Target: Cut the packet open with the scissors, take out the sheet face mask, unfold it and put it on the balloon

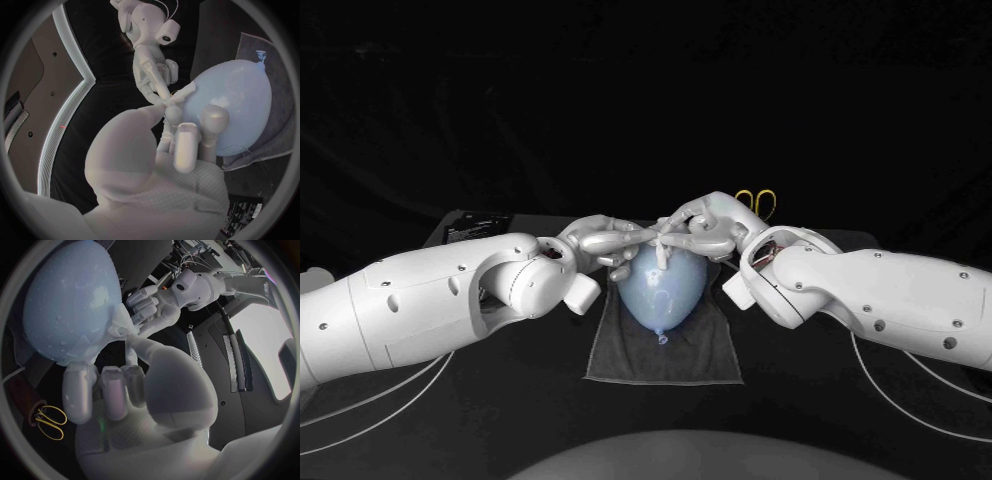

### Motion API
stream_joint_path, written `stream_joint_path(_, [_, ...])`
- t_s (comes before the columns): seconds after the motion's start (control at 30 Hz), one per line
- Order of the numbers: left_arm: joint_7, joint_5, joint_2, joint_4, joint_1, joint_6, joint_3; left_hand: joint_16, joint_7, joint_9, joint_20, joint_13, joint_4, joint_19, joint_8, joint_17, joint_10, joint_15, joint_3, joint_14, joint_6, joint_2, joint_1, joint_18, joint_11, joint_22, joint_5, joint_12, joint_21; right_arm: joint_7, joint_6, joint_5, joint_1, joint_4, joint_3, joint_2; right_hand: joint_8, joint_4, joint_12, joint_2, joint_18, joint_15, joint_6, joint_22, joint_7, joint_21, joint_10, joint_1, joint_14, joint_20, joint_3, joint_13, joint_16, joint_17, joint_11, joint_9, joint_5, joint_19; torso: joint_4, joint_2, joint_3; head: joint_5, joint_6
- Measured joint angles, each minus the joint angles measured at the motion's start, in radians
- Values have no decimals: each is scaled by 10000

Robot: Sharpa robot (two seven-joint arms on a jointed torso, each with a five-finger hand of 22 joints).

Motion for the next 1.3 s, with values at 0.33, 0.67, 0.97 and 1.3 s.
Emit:
stream_joint_path(0.33, [0, -30, -24, -34, 0, 0, 0, 38, -39, 1, -53, 8, 0, 52, 59, 0, 41, 1, 0, -1, 39, -28, -132, 1, -37, 115, 7, -51, 57, -60, -117, -65, -6, 42, -2, -101, 1, -14, -1, 41, -3, 0, -5, -2, -4, -7, 6, -41, 0, 2, 66, 4, 3, 2, -6, 0, -28, -2, -2, 1, 4, -10, -3])
stream_joint_path(0.67, [-11, -163, -98, -34, 0, 0, 1, 37, -40, 1, -89, 51, 0, 161, 114, 0, 124, -69, 0, -1, 37, -52, -102, -1, -59, 293, 28, -85, 186, -75, -233, -99, -10, 46, 1, -231, 1, -57, -16, 64, -5, 0, -27, 3, -16, -7, 23, -65, 0, 16, 109, 4, 8, 8, -23, 0, 17, -18, -4, 4, 7, -32, 12])
stream_joint_path(0.97, [-11, -326, -252, -61, 0, -8, 1, 77, -40, 1, -89, 89, 42, 233, 114, 0, 195, -69, 42, -1, 37, -130, -19, -1, -56, 450, 28, -140, 290, -61, -365, -102, -13, 80, 27, -449, 2, -73, -28, 63, -6, 0, -70, 5, -5, -8, 22, -66, 0, 18, 125, -3, 1, 8, -22, 1, 16, -21, -1, 1, 4, -63, 38])
stream_joint_path(1.3, [-11, -454, -362, -100, -1, -31, 1, 77, -30, 1, -90, 138, 137, 232, 113, 0, 266, -69, 138, -1, 118, -226, -115, 0, -58, 530, 27, -147, 338, -24, -495, -84, -14, 150, 55, -718, 77, -100, 6, 62, -44, 0, -119, 2, 9, -8, 21, -67, 0, 18, 151, 1, -27, 1, -21, 3, 13, -23, -1, -1, 1, -100, 63])
